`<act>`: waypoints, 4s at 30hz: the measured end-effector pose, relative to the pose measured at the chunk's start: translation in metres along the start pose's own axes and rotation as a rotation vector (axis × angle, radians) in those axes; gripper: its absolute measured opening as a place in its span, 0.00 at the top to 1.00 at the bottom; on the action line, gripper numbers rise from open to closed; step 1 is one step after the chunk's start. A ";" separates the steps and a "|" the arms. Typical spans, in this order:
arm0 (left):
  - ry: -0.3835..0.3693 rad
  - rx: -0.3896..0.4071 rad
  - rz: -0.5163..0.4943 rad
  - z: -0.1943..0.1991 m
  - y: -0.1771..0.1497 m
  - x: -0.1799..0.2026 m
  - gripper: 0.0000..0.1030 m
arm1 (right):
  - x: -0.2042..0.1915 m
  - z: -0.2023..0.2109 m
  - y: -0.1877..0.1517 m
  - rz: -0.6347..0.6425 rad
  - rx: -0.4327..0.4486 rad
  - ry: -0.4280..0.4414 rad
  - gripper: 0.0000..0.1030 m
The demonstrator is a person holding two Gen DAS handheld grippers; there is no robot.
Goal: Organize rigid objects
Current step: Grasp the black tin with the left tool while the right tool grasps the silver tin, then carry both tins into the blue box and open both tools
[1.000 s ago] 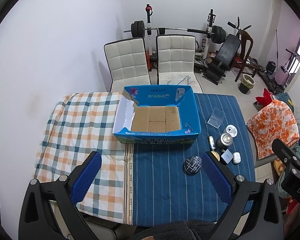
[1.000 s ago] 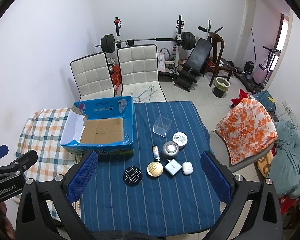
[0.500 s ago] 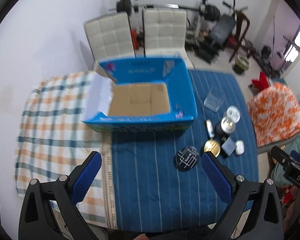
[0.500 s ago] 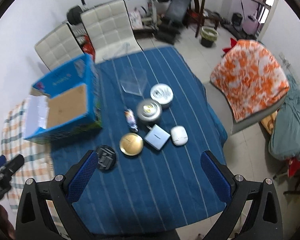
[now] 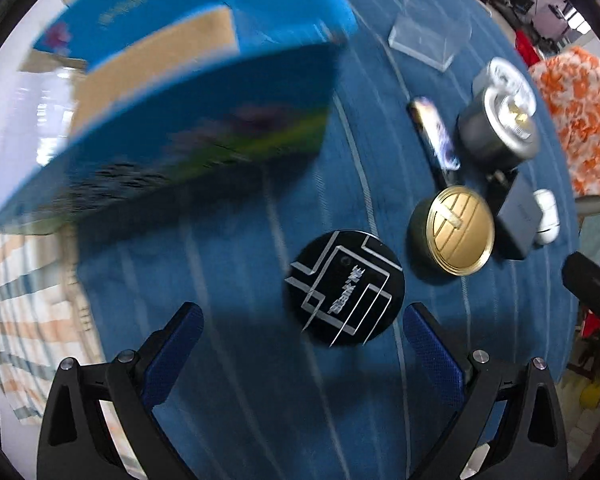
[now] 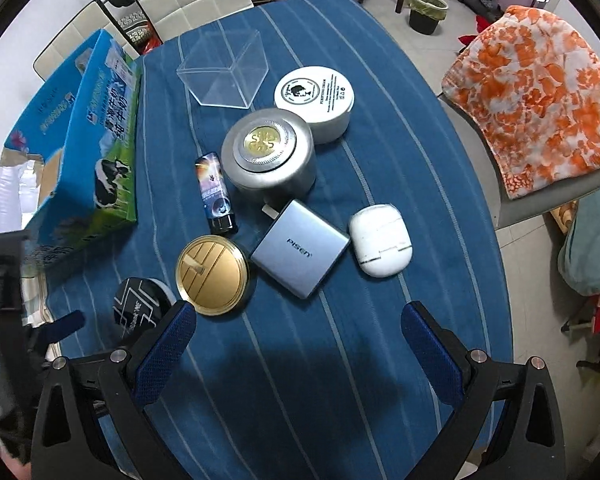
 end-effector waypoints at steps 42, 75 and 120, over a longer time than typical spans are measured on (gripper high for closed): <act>0.048 0.045 0.174 -0.027 0.021 -0.013 0.28 | -0.044 -0.082 0.120 0.037 -0.095 0.022 0.25; -0.002 0.369 0.107 0.222 0.004 -0.029 0.28 | -0.100 0.152 0.064 0.144 0.174 0.337 0.25; -0.229 0.140 0.242 0.087 0.164 -0.241 0.28 | -0.315 -0.010 0.236 0.136 -0.064 0.056 0.06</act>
Point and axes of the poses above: each gripper's, at about its wrist camera, not at the fingertips, and z roughly against the way its jaws point, x to its right, y to its top, the point moved 1 cm from there along -z, roughly the way its jaws point, and after that the axes turned 10 degrees about -y, right-handed, at the moved point
